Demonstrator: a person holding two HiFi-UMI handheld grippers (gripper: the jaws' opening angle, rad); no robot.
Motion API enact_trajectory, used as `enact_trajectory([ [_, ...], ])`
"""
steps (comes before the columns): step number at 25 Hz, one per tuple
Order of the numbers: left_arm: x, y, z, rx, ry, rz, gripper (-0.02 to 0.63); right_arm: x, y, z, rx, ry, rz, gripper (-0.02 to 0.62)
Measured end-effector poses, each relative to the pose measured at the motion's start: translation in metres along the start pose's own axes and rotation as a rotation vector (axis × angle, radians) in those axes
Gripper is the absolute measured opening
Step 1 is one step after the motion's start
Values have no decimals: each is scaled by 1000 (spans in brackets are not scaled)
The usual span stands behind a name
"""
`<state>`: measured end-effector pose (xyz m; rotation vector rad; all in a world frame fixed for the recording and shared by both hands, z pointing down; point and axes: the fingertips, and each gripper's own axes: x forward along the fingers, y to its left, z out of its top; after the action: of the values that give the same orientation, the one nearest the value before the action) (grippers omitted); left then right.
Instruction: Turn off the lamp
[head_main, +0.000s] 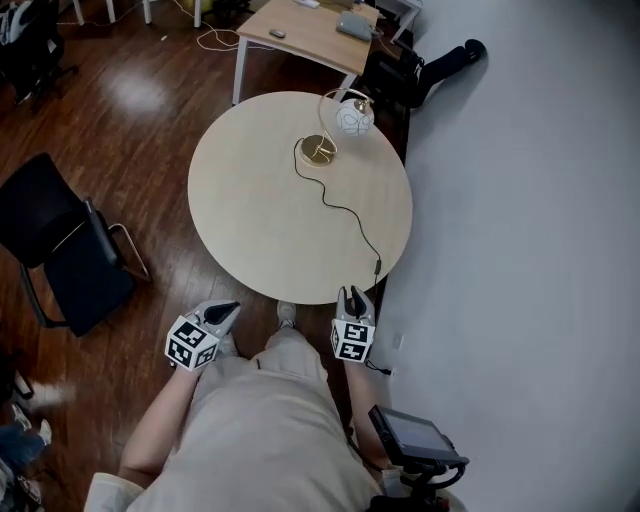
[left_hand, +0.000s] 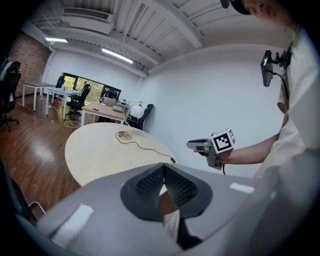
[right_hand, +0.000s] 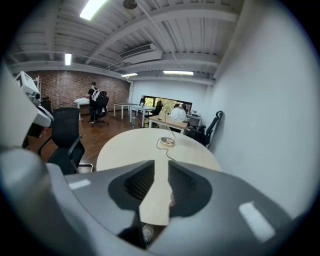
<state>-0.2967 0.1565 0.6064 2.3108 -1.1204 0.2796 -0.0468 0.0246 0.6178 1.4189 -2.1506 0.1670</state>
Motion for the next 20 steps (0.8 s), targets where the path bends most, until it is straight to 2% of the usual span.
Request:
enact_trajectory([
  [5,-22,-1,-11,7,-10,-11,0,-39,22,19,-44,-42,2,87],
  [10,-40,-19,-14,8,-19,8,0,-79,21,42,-16,-125,-12,66],
  [16,-33,-48,-26,-5,5,26,0,-107,15,30,-26,-152,20,66],
  [20,-27,-85,-30,31,22,5,0,-142,11,24,-75,-165,35,66],
])
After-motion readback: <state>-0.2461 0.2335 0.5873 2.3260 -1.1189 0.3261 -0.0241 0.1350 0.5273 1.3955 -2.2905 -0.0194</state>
